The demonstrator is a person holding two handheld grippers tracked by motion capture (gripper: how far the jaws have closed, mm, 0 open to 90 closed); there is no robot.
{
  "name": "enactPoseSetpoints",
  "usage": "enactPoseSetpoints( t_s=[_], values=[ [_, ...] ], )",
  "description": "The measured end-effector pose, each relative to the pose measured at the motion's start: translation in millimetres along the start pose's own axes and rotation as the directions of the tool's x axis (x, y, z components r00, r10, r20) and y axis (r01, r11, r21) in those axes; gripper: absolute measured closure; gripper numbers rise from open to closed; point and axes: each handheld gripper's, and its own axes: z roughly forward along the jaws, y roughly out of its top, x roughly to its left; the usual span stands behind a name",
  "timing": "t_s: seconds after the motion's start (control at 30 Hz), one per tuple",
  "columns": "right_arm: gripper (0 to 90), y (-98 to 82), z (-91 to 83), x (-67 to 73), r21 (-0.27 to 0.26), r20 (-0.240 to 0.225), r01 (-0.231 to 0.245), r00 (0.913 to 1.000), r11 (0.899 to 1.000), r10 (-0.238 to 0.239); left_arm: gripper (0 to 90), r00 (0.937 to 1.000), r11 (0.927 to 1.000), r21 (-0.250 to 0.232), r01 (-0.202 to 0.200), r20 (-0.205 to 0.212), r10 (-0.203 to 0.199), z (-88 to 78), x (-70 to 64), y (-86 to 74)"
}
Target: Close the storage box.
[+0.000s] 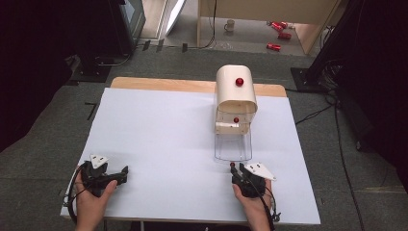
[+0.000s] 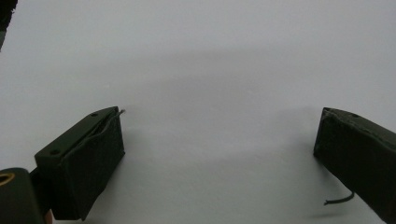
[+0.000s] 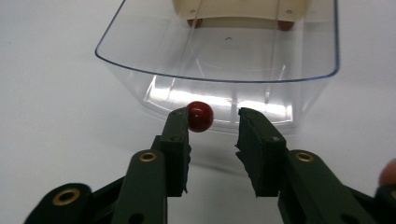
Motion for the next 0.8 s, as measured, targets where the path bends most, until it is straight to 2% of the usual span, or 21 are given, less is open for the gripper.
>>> enactPoseSetpoints(
  t_s=[0.2, 0.53, 0.8],
  values=[
    [72.6, -2.1, 7.2, 5.8, 0.012, -0.007, 0.0, 1.0, 1.0, 0.0, 1.6, 1.0, 1.0, -0.001, 0.0, 0.0, 0.0, 0.0, -0.1, 0.0],
    [75.2, -1.7, 9.8, 6.5, 0.013, -0.007, -0.006, 1.0, 1.0, 0.006, 1.6, 1.0, 1.0, 0.0, 0.0, 0.0, 0.0, 0.0, 0.0, 0.0],
    [75.3, 13.0, 2.1, 5.1, -0.008, -0.022, -0.017, 0.9996, 1.0, 0.017, 1.6, 1.0, 1.0, -0.001, 0.001, 0.0, -0.001, 0.0, -0.1, -0.1]
  ],
)
